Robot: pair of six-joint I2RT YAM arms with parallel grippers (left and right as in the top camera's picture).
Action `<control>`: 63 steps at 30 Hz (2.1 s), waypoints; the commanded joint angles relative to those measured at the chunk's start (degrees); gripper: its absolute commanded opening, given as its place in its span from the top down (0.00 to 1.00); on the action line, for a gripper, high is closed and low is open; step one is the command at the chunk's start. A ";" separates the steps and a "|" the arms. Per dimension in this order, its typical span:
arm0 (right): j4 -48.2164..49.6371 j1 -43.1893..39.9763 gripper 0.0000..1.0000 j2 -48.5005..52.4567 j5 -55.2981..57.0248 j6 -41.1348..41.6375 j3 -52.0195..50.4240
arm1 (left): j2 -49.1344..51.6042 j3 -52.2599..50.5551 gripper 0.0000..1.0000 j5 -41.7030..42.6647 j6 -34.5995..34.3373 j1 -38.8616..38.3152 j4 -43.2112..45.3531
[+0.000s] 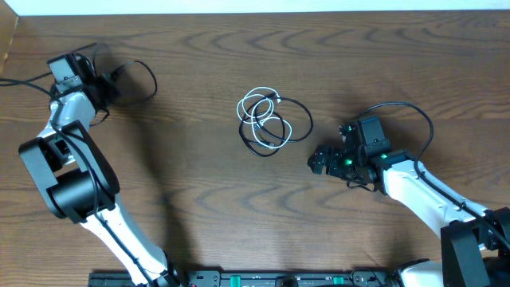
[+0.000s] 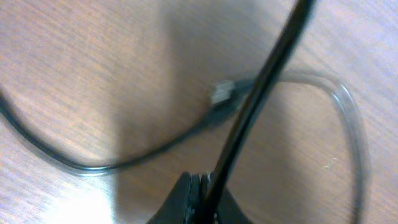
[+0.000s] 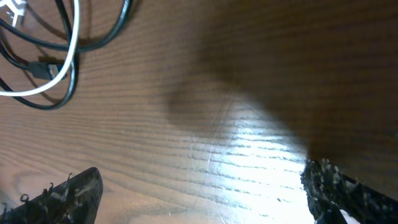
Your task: Untangle cables
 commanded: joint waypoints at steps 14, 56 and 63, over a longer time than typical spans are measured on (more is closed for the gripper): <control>-2.38 0.50 0.01 0.04 -0.17 1.70 -0.37 | -1.81 1.70 0.40 -0.81 -17.70 2.75 22.82; -4.20 0.50 0.01 0.04 -0.81 1.66 -0.37 | 7.65 1.01 0.25 -2.38 -1.11 1.75 6.80; -3.30 0.50 0.01 0.04 -0.81 2.54 -0.37 | 9.66 1.01 0.25 -2.19 -1.11 0.57 13.22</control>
